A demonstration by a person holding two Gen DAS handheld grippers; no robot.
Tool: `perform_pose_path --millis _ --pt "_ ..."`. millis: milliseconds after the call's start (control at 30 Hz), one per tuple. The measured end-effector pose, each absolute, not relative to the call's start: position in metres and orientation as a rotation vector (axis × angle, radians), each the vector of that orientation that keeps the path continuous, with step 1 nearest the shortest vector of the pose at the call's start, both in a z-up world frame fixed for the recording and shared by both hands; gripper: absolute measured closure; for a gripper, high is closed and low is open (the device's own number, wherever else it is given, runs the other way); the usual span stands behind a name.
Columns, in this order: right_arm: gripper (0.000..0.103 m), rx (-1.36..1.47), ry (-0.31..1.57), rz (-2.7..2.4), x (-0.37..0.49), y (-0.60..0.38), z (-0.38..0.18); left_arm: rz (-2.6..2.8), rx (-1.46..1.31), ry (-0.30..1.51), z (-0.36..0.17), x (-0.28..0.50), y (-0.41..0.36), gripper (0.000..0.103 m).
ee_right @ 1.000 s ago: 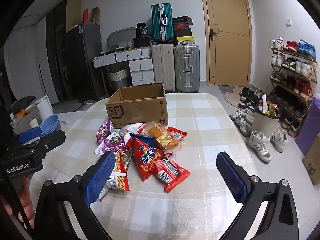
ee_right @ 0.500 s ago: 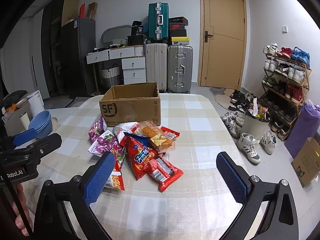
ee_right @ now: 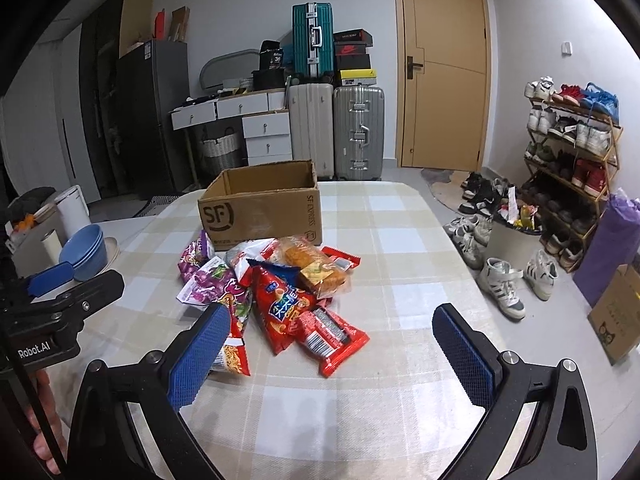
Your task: Organize snacks
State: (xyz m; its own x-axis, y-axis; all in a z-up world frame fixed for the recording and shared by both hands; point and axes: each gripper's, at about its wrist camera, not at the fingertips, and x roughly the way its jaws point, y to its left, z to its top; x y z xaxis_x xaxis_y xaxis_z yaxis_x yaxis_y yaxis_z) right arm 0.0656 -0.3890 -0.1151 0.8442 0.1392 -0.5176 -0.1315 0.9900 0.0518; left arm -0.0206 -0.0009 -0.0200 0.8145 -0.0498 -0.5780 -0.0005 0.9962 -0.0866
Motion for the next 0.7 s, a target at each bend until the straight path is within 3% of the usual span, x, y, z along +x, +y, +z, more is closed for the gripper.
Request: perform_pose_path --millis 700 --pt "0.0 0.021 0.569 0.165 0.0672 -0.3879 -0.1202 -0.021 -0.068 0.612 -0.0218 -0.022 -0.003 0.001"
